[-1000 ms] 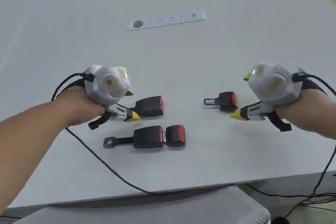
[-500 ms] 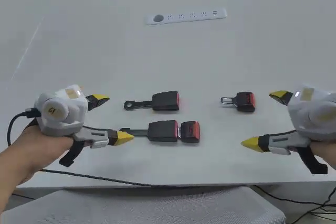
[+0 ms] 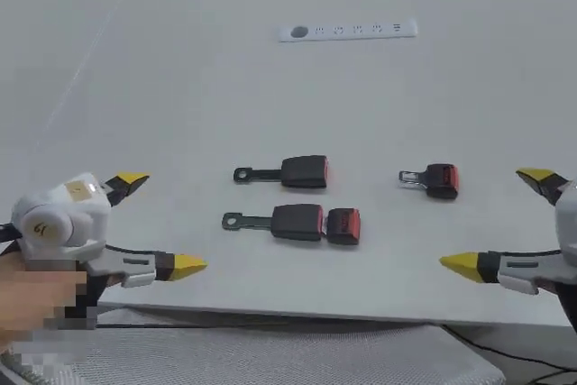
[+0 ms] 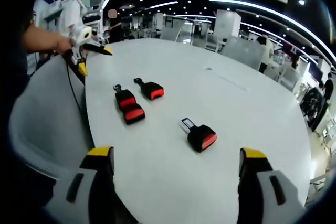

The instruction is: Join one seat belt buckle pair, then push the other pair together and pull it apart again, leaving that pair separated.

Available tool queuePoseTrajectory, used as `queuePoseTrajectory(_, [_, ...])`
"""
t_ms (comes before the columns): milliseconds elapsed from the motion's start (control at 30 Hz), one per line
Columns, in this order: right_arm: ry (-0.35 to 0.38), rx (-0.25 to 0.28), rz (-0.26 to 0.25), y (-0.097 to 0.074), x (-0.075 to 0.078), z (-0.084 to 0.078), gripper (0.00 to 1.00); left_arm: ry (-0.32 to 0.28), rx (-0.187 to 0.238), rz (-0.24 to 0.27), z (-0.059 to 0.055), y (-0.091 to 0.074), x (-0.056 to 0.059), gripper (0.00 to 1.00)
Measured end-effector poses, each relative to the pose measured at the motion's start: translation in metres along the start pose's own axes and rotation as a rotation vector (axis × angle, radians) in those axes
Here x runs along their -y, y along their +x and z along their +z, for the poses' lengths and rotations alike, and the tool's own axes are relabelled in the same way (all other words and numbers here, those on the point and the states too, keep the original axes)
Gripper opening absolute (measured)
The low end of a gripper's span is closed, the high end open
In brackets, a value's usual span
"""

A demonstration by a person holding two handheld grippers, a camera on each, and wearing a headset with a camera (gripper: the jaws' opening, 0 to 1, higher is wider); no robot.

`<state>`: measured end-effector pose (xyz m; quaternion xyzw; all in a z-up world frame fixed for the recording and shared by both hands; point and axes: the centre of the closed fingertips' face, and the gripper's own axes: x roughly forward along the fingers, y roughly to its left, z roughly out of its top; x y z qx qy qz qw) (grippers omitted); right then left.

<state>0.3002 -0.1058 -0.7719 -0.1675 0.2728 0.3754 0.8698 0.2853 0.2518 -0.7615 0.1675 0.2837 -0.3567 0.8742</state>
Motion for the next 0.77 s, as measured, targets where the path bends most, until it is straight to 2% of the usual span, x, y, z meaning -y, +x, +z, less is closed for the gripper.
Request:
queuePoseTrajectory(233, [0.03, 0.024, -0.008, 0.005, -0.006, 0.011, 1.0, 0.003, 0.032, -0.015, 0.005, 0.001, 0.008, 1.0])
queuePoseTrajectory(467, [0.029, 0.019, -0.014, 0.003, -0.006, 0.01, 1.0, 0.023, 0.02, -0.029, 0.001, 0.008, 0.015, 1.0])
queuePoseTrajectory(667, [0.017, 0.009, -0.017, 0.003, -0.009, 0.005, 1.0, 0.02, 0.024, -0.028, 0.0, 0.008, 0.013, 1.0])
queuePoseTrajectory(767, [0.015, 0.029, -0.01, 0.003, -0.012, 0.009, 1.0, 0.034, 0.02, -0.034, -0.002, 0.009, 0.013, 1.0])
